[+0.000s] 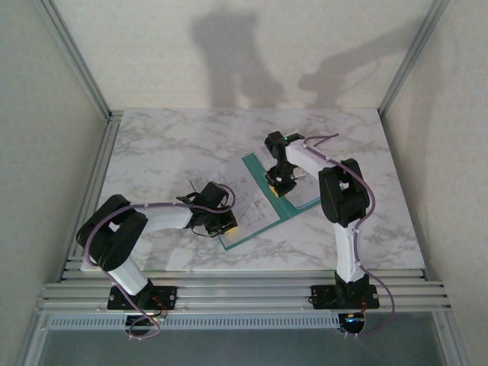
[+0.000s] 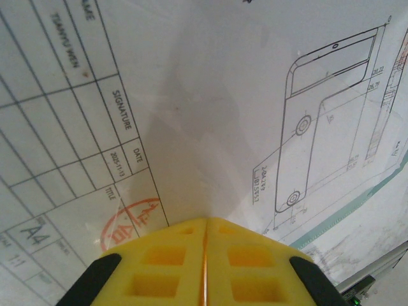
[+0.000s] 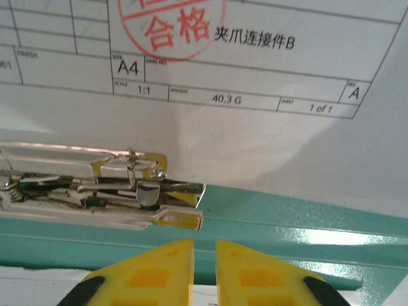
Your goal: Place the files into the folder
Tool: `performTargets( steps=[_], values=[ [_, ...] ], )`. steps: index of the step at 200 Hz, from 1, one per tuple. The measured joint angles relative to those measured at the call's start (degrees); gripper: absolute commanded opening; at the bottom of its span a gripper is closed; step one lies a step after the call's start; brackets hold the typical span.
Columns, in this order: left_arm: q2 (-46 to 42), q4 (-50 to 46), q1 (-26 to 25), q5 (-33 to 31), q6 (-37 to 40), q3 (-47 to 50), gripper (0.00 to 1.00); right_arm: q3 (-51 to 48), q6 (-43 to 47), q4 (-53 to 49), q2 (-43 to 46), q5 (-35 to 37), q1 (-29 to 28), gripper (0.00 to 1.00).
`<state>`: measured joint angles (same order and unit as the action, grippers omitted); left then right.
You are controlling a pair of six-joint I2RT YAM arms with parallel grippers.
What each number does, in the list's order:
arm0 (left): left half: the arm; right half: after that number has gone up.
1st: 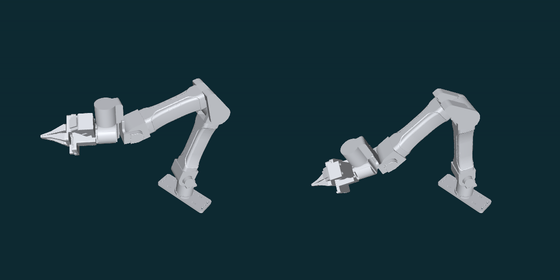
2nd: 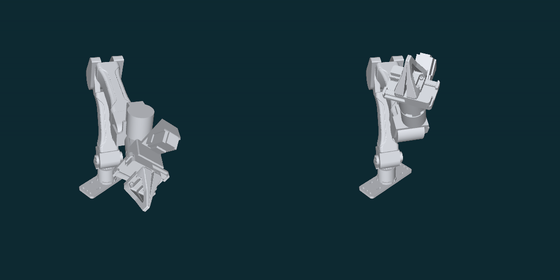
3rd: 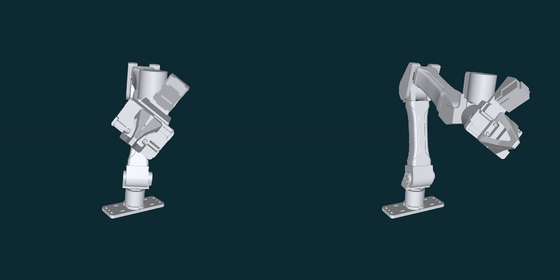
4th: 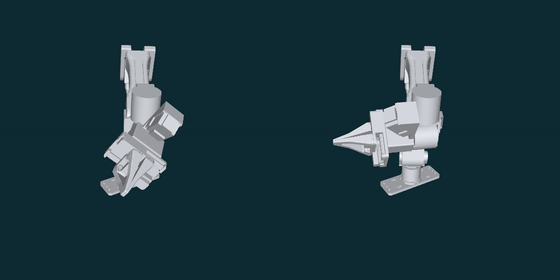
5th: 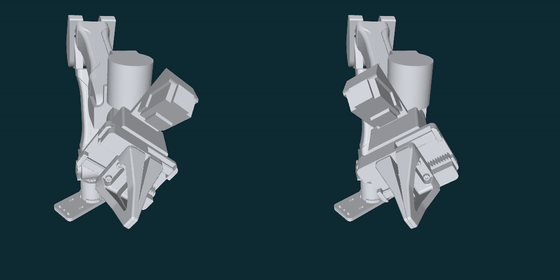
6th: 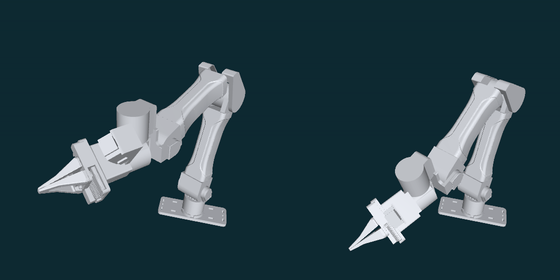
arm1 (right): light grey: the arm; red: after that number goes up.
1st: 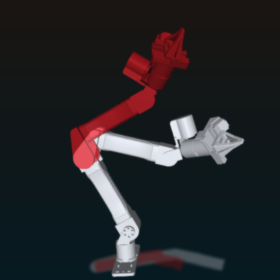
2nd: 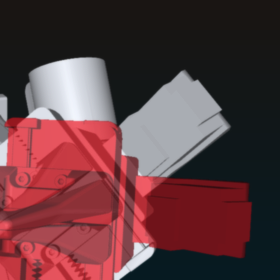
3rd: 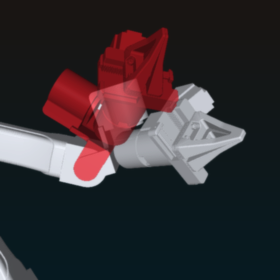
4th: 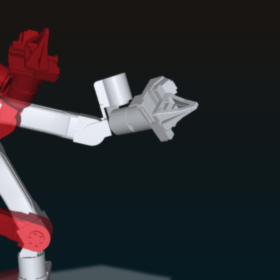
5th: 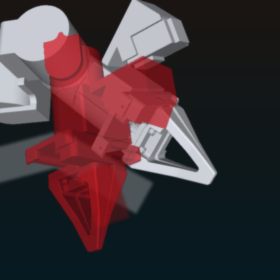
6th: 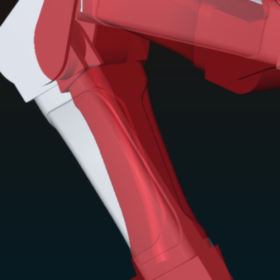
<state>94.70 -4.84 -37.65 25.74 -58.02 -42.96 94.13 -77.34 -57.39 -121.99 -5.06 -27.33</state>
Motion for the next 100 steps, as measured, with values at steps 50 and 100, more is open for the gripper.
performTargets(
  steps=[50,100],
  values=[
    [0.0,0.0,0.0,0.0,0.0,0.0,0.07,0.0,1.9,2.9,4.3,-1.0,0.6,0.28],
    [0.0,0.0,0.0,0.0,0.0,0.0,0.07,1.2,3.2,4.4,11.2,-2.1,0.6,0.35]
  ],
)
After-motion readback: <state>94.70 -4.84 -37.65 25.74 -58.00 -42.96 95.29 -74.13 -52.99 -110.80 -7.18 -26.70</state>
